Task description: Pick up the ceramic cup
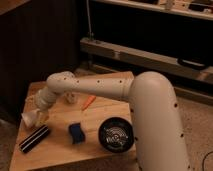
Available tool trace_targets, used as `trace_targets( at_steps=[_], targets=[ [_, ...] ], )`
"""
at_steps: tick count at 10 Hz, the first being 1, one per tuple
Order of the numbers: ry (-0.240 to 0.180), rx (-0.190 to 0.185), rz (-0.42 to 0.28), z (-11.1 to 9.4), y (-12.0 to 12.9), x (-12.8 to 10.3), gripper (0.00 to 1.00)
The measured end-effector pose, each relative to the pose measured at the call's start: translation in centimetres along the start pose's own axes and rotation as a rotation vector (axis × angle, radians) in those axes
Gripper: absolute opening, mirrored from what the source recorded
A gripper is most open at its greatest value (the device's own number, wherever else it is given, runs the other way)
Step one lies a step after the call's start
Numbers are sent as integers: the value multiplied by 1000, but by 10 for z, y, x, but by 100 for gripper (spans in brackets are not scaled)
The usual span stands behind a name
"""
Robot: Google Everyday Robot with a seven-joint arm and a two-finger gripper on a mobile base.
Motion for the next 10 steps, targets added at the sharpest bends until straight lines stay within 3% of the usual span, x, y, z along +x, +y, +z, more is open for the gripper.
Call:
trace_targets(
  at_steps=[2,6,10],
  targets=[
    [16,-16,22,1,1,7,80],
    [70,-74,34,27,-1,25,80],
    [72,-88,41,47,-5,36,80]
  ],
)
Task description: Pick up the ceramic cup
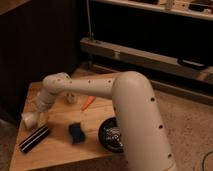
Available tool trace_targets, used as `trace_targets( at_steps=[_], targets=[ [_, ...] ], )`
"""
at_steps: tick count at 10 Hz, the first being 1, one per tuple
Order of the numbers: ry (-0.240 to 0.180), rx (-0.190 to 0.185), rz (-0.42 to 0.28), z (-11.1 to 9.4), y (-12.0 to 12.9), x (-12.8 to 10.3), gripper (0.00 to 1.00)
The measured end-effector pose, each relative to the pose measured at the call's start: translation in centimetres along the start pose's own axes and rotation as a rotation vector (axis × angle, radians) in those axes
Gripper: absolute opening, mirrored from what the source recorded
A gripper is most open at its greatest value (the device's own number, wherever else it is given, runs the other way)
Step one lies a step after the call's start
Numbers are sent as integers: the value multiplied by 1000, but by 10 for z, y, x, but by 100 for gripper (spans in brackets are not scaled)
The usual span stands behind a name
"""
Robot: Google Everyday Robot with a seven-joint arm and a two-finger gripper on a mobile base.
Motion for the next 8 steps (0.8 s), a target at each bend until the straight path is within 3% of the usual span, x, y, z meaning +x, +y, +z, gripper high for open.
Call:
trace_targets(
  at_steps=[8],
  targets=[
    [-51,-32,-5,43,-21,-4,80]
  ],
)
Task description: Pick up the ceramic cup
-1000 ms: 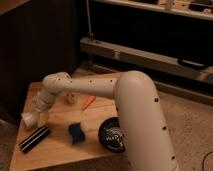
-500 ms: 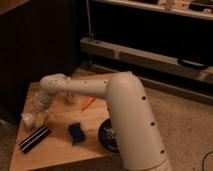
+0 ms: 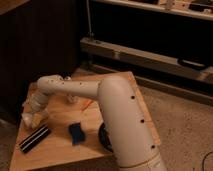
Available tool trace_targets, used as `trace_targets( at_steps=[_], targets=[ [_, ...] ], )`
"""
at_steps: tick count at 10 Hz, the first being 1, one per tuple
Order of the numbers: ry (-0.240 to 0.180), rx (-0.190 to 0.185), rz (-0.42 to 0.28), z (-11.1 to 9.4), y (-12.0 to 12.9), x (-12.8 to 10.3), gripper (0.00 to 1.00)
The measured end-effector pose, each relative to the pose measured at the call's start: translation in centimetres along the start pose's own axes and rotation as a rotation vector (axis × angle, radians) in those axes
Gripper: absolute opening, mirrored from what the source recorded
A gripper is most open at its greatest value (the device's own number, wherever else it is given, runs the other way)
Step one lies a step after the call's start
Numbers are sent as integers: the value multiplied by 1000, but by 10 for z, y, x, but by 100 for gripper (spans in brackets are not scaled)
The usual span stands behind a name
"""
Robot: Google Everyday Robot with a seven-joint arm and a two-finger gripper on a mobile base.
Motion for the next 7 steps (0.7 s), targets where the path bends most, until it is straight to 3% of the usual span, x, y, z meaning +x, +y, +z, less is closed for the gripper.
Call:
trace_targets(
  at_steps=[7],
  targets=[
    [-24,-24,-7,20,1,-1,80]
  ],
)
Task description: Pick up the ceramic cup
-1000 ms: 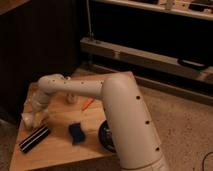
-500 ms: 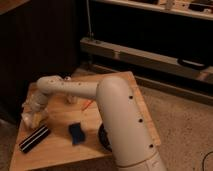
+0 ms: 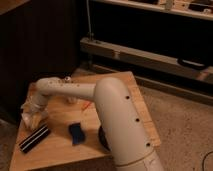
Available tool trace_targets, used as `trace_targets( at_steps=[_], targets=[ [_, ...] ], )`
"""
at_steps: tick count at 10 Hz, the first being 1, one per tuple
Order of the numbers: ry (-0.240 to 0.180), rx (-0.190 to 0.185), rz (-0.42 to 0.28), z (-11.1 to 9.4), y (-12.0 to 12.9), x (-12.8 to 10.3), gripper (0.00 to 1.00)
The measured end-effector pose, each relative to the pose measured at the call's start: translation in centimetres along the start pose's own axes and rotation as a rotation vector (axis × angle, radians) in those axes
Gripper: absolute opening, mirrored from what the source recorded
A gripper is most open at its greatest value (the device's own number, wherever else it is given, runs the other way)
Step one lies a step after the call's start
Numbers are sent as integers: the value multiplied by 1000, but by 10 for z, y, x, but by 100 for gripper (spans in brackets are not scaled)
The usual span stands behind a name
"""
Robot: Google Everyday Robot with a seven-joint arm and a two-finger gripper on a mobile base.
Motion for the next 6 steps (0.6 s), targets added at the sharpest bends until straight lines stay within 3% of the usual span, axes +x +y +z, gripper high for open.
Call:
trace_targets(
  at_steps=[6],
  targets=[
    [-13,-39,-8,15,-1,-3,80]
  ],
)
